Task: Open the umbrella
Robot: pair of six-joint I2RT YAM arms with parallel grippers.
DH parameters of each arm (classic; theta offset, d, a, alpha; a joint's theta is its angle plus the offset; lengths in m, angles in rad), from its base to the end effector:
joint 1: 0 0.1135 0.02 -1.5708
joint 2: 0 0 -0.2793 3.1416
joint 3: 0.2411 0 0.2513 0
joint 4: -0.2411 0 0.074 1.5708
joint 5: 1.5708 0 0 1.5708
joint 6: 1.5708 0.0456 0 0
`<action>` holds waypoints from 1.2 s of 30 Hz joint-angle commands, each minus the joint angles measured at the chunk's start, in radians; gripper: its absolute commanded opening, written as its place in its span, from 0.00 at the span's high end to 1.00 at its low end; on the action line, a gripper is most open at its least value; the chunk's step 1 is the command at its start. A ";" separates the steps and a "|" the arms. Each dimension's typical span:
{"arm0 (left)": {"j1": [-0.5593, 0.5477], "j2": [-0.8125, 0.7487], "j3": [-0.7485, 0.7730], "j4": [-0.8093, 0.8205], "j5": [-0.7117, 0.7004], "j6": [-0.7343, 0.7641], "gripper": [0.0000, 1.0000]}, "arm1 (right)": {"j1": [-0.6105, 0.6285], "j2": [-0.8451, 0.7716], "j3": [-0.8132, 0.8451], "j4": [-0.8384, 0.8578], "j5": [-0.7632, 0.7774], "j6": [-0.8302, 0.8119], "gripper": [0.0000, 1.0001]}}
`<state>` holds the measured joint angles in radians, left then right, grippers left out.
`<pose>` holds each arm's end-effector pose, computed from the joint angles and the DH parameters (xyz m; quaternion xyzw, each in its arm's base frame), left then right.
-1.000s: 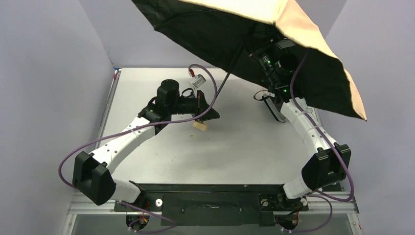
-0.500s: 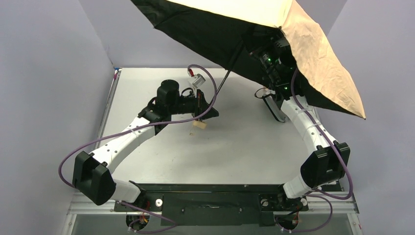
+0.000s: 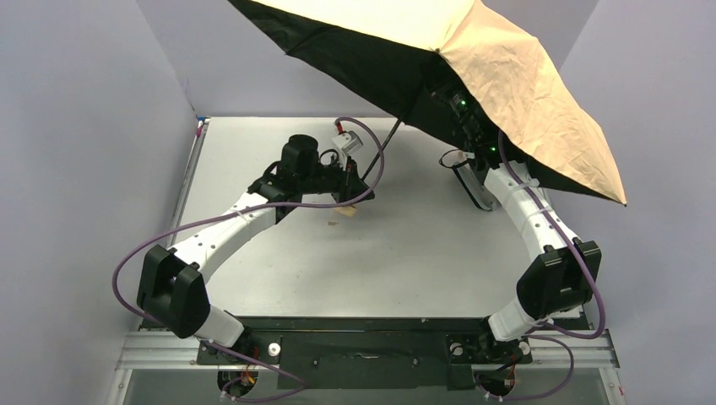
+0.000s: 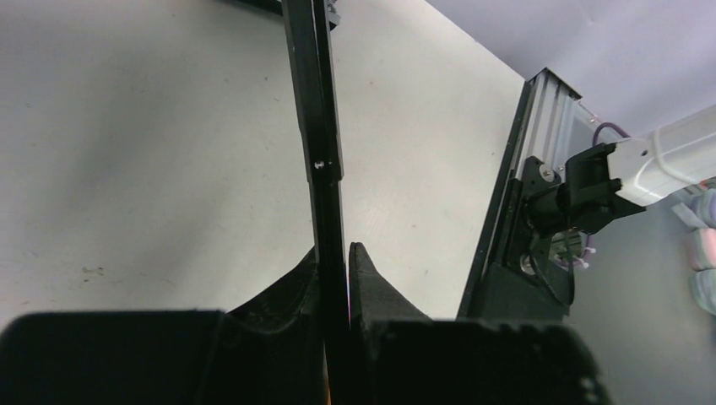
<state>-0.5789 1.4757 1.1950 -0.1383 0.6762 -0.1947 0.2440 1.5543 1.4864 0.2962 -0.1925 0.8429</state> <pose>0.2729 -0.2125 0.3370 0.3284 0.7422 -0.4514 0.3709 0.3653 0.0999 0.4629 0.1107 0.6137 0.4542 0.6362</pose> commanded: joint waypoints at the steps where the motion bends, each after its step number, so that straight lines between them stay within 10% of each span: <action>1: -0.037 0.018 -0.074 -0.488 0.188 0.188 1.00 | -0.183 -0.016 0.123 0.444 0.494 -0.138 0.91; 12: -0.045 0.009 -0.099 -0.550 0.161 0.284 1.00 | -0.280 0.009 0.178 0.452 0.495 -0.139 0.89; 19: -0.045 0.028 0.075 -0.408 0.185 0.117 1.00 | -0.254 -0.028 0.031 0.456 0.105 -0.121 0.84; 36: -0.024 0.044 0.301 -0.071 0.174 -0.283 1.00 | -0.054 -0.235 -0.327 0.042 -0.369 -0.550 0.22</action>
<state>-0.6140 1.5284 1.4158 -0.3828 0.8124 -0.4015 0.1478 1.3968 1.1622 0.4686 -0.4633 0.5098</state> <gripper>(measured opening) 0.059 0.744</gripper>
